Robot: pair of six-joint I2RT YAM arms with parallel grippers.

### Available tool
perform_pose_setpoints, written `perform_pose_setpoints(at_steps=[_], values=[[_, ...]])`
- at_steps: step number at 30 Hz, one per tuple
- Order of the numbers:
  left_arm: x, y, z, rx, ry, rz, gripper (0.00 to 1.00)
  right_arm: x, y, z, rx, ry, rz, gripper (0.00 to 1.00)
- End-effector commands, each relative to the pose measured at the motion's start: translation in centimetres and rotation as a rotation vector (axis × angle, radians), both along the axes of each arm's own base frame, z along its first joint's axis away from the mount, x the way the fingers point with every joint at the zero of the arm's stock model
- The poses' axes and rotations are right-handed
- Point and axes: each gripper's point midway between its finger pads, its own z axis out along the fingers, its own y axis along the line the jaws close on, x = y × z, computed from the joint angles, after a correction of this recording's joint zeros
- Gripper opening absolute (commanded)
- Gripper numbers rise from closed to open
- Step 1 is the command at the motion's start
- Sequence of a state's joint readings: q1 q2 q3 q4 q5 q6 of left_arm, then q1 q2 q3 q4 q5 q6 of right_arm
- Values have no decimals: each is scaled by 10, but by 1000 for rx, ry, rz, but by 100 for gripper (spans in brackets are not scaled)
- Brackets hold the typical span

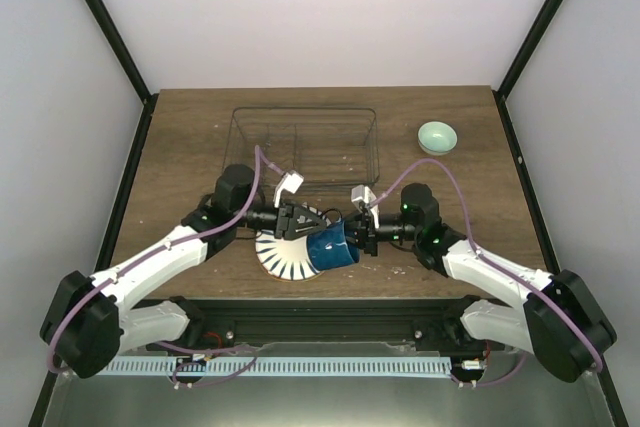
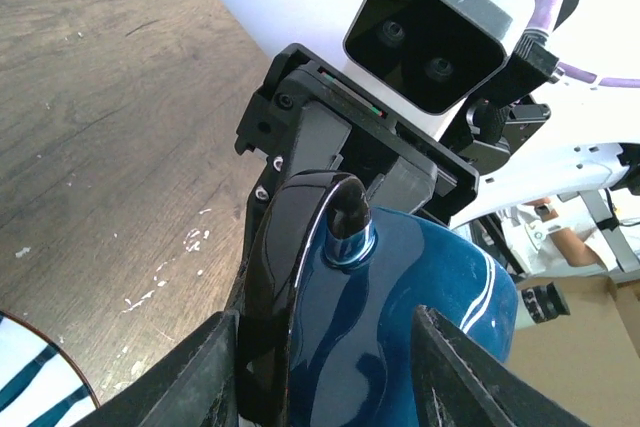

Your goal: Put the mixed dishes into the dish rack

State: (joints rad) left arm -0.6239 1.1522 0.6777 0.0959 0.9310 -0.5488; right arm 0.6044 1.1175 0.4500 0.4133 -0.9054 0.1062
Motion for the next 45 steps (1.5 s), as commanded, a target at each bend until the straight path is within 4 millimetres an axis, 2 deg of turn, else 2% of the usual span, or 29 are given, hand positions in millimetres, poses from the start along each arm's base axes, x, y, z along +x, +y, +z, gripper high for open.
perform_pose_setpoints(at_steps=[1,5,9,18,21,24,27,33,38,42,45], values=[[-3,-6,7,-22,-37,-27,46,8,5,46,92,-127,-2,1],[-4,-7,5,-17,-32,-27,42,9,4,47,90,-132,-12,1],[-4,-6,5,-14,-36,-24,44,13,3,44,76,-133,-44,1],[5,-8,-4,32,-34,0,61,19,-6,42,38,-144,-123,1],[11,-8,-10,65,-33,20,71,21,-8,40,22,-139,-149,1],[20,-3,-18,141,-57,72,82,28,-12,37,-9,-137,-201,1],[31,8,-25,233,-82,148,89,36,-18,33,-42,-133,-264,1],[41,21,-29,302,-91,221,92,70,-38,21,-144,-117,-492,1],[41,19,-25,298,-80,220,92,94,-63,27,-203,-116,-690,1],[41,18,-23,312,-79,210,92,111,-86,23,-370,-14,-840,1],[42,16,-22,326,-76,206,92,112,-101,7,-504,139,-922,1]])
